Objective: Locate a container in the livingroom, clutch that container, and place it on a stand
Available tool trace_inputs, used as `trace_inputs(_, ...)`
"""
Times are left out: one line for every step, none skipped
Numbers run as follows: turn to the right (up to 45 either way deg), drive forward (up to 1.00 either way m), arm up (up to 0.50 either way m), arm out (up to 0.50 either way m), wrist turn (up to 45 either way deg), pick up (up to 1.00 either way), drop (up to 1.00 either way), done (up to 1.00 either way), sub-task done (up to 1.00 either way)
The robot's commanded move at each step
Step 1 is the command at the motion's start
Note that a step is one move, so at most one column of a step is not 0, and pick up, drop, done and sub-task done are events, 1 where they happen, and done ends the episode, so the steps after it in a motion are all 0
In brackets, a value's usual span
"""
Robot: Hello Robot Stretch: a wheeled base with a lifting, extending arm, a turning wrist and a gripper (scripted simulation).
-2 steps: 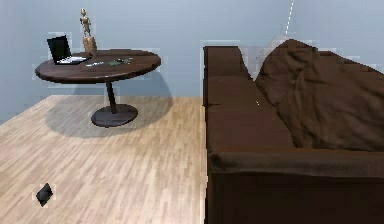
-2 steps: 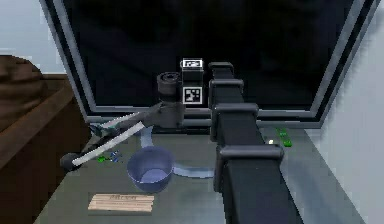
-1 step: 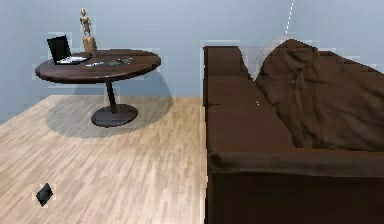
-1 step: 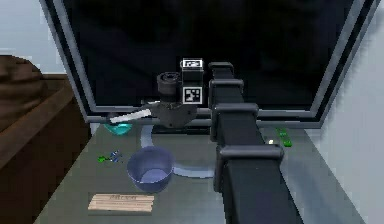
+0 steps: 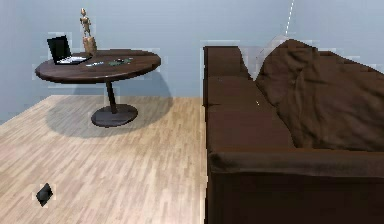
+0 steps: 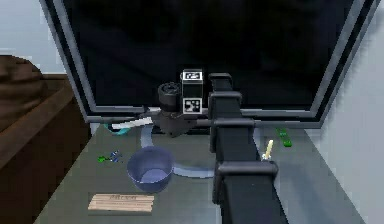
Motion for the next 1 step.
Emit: trace_inputs(0.0,0.00,-0.32,0.00,0.0,0.00,0.00,0.00,0.00)
